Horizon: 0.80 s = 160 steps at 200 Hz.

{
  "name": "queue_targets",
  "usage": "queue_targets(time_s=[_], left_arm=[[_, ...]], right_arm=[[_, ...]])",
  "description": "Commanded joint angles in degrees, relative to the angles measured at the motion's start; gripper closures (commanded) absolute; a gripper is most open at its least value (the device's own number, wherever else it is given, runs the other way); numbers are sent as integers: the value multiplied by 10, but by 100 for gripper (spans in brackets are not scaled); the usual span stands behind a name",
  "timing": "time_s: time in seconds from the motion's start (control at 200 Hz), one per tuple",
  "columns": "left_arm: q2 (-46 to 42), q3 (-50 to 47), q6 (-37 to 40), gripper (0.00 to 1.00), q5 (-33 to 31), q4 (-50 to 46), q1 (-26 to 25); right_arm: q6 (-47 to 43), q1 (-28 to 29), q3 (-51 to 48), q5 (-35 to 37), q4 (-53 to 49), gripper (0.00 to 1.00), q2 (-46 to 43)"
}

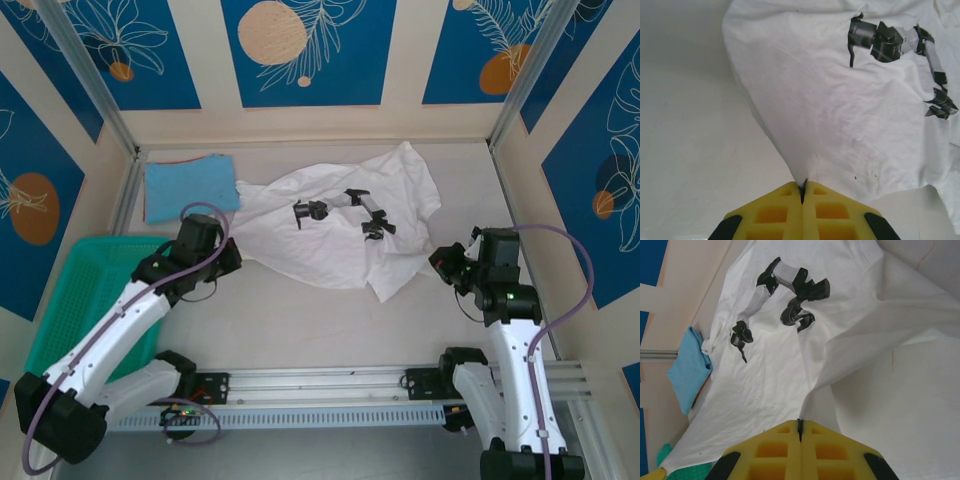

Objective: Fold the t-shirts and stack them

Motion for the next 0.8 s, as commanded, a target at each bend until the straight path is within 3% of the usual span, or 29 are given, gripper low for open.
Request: queue_targets(time_s=[0.0, 0.155, 0.275, 0.38, 0.53, 0.59, 0.655, 0.735, 0.795], left_arm=[[55, 29, -6, 100, 7, -15, 19], [187, 76, -27, 100, 39, 6, 38], [310, 187, -33, 100, 67, 0, 61], [417, 383, -18, 100, 102, -45, 80], [536, 798, 28, 100, 113, -173, 85], [545, 924, 55, 100, 133, -181, 82], [519, 986, 88, 100, 130, -173, 74], [447, 947, 112, 100, 126, -158, 71], [374, 846, 121, 100, 128, -129, 71]], right_arm=[[10, 5, 17, -14, 28, 100, 37], [13, 6, 15, 12, 95, 100, 132], [16, 9, 87, 9, 135, 100, 250], [8, 28, 245, 31, 111, 100, 358], [-34, 70, 577, 86, -15, 100, 468], [-59, 89, 680, 126, -46, 100, 471], [-84, 106, 729, 163, -49, 100, 446], [-99, 112, 704, 161, -23, 100, 376], [-101, 112, 643, 147, -3, 100, 318]])
